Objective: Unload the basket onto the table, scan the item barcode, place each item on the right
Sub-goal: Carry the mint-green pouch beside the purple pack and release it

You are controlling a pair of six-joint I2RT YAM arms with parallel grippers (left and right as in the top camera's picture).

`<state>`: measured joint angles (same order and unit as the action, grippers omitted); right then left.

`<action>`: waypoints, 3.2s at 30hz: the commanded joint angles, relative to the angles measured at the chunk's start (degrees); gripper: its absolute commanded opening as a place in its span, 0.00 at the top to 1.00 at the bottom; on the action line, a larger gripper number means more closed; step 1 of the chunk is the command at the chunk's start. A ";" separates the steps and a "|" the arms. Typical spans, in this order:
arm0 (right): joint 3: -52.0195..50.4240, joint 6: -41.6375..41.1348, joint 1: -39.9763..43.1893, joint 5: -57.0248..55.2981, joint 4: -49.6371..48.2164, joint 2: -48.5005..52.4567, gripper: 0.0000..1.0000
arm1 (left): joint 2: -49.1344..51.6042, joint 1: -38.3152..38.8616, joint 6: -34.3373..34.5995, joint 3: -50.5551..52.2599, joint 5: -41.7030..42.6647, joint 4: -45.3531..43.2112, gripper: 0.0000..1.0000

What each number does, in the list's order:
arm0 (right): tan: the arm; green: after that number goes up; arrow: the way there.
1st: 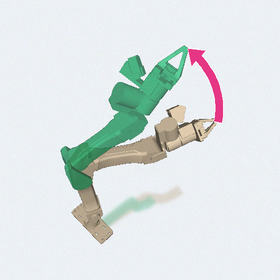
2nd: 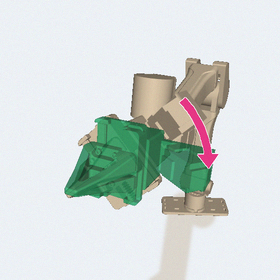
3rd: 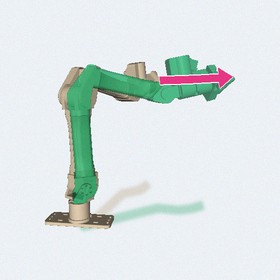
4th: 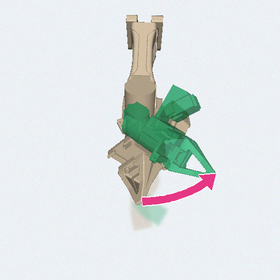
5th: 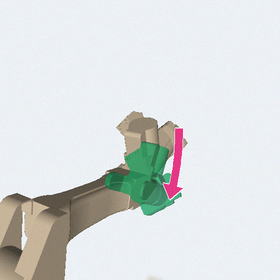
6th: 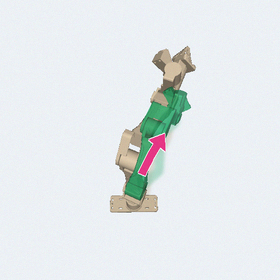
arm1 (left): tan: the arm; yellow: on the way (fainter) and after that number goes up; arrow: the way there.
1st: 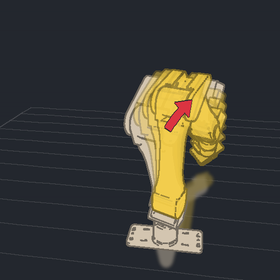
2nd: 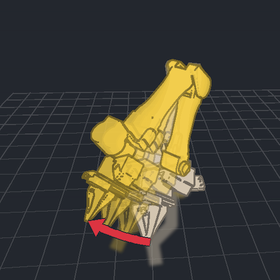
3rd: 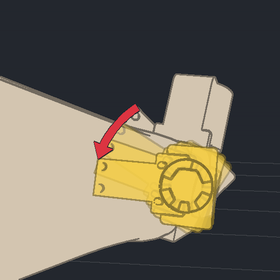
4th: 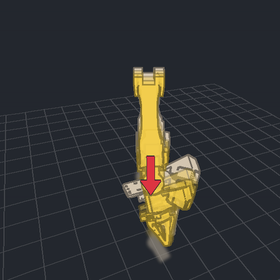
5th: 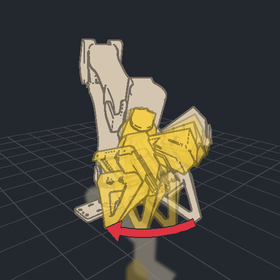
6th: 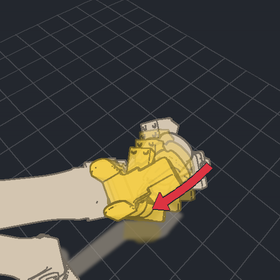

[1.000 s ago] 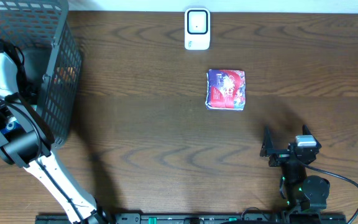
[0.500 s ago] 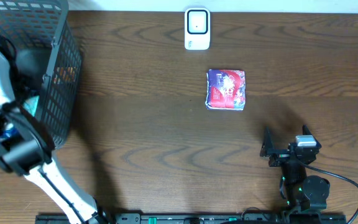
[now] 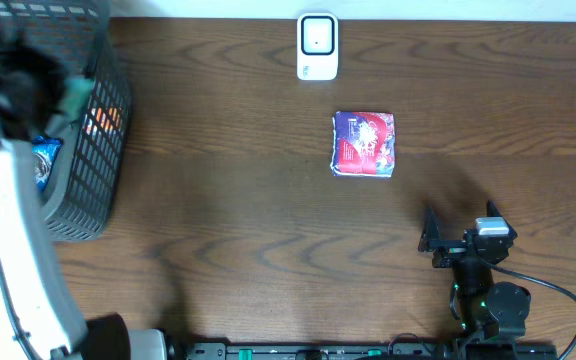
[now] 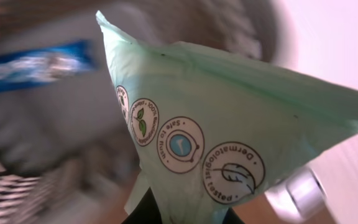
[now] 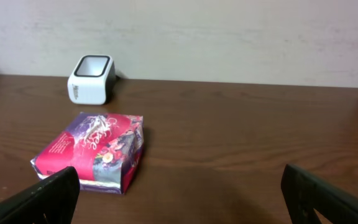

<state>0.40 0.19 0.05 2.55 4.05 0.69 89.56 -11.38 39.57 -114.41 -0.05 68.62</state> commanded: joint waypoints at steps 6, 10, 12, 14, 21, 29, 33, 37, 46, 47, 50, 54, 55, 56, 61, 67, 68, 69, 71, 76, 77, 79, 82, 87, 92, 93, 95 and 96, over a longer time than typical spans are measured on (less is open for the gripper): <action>-0.09 -0.98 0.39 -0.31 0.22 -0.31 0.01 | 3.82 26.08 -10.08 1.25 -3.08 -0.85 0.93; -0.09 -0.98 0.39 -0.31 0.22 -0.31 0.01 | 10.23 34.07 -11.47 2.84 -12.17 1.20 0.93; -0.09 -0.98 0.39 -0.31 0.22 -0.31 0.01 | 14.05 36.09 -11.43 2.91 -13.20 2.54 0.93; -0.09 -0.98 0.39 -0.31 0.22 -0.31 0.01 | 17.94 37.40 -11.17 2.91 -10.71 2.91 0.93; -0.09 -0.98 0.39 -0.31 0.22 -0.31 0.01 | 30.08 41.86 -10.80 2.91 2.73 -2.19 0.93; -0.09 -0.98 0.39 -0.31 0.22 -0.31 0.01 | 40.76 46.62 -10.16 2.91 3.06 -4.48 0.93; -0.09 -0.98 0.39 -0.31 0.22 -0.31 0.01 | 43.52 47.87 -10.23 2.91 3.54 -5.57 0.93; -0.09 -0.98 0.39 -0.31 0.22 -0.31 0.01 | 43.78 49.62 -10.64 2.91 4.42 -9.05 0.93; -0.09 -0.98 0.39 -0.31 0.22 -0.31 0.01 | 43.78 53.20 -10.58 2.91 4.42 -18.16 0.61; -0.09 -0.98 0.39 -0.31 0.22 -0.31 0.01 | 43.78 53.37 -10.56 2.91 4.42 -18.56 0.58; -0.09 -0.98 0.39 -0.31 0.22 -0.31 0.01 | 43.76 53.53 -10.60 2.12 4.59 -18.45 0.53; -0.09 -0.98 0.39 -0.31 0.22 -0.31 0.01 | 43.58 53.02 -11.13 -1.07 4.55 -16.44 0.46; -0.09 -0.98 0.39 -0.31 0.22 -0.31 0.01 | 43.34 52.70 -12.02 -1.90 4.50 -15.87 0.46; -0.09 -0.98 0.39 -0.31 0.22 -0.31 0.01 | 42.95 52.28 -12.39 -2.47 3.98 -15.32 0.46; -0.09 -0.98 0.39 -0.31 0.22 -0.31 0.01 | 40.59 49.00 -12.17 -2.78 2.16 -14.43 0.47; -0.09 -0.98 0.39 -0.31 0.22 -0.31 0.01 | 40.63 46.84 -6.08 -1.03 2.67 -13.42 0.60; -0.09 -0.98 0.39 -0.31 0.22 -0.31 0.01 | 40.68 46.88 -4.26 -0.09 2.69 -13.44 0.60; -0.09 -0.98 0.39 -0.31 0.22 -0.31 0.01 | 40.79 47.12 -2.91 0.42 2.71 -13.49 0.60; -0.09 -0.98 0.39 -0.31 0.22 -0.31 0.01 | 41.11 47.65 -1.97 0.96 3.45 -14.12 0.60; -0.09 -0.98 0.39 -0.31 0.22 -0.31 0.01 | 41.81 48.76 -1.97 0.96 3.93 -16.50 0.60; -0.09 -0.98 0.39 -0.31 0.22 -0.31 0.01 | 41.81 48.76 -1.97 0.96 3.98 -16.76 0.60; -0.09 -0.98 0.39 -0.31 0.22 -0.31 0.01 | 41.81 48.74 -2.45 0.96 3.93 -17.16 0.60; -0.09 -0.98 0.39 -0.31 0.22 -0.31 0.01 | 41.81 48.22 -5.18 0.96 3.34 -17.59 0.62; -0.09 -0.98 0.39 -0.33 0.22 -0.31 0.01 | 41.81 46.16 -5.22 0.96 -4.85 -17.44 0.66; -0.09 -0.98 0.39 -0.31 0.22 -0.31 0.01 | 41.81 43.25 -4.13 0.96 -4.76 -16.06 0.78; -0.09 -0.98 0.39 -0.31 0.22 -0.31 0.01 | 41.81 42.84 -3.63 0.96 -3.54 -15.43 0.81; -0.09 -0.98 0.39 -0.31 0.22 -0.31 0.01 | 41.81 42.27 -3.48 0.96 -0.59 -14.27 0.88; -0.09 -0.98 0.39 -0.31 0.22 -0.31 0.01 | 41.83 42.18 -3.45 0.96 0.46 -13.57 0.90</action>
<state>0.40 0.19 0.05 2.55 4.03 0.69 132.00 31.24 35.73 -113.80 -2.13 53.80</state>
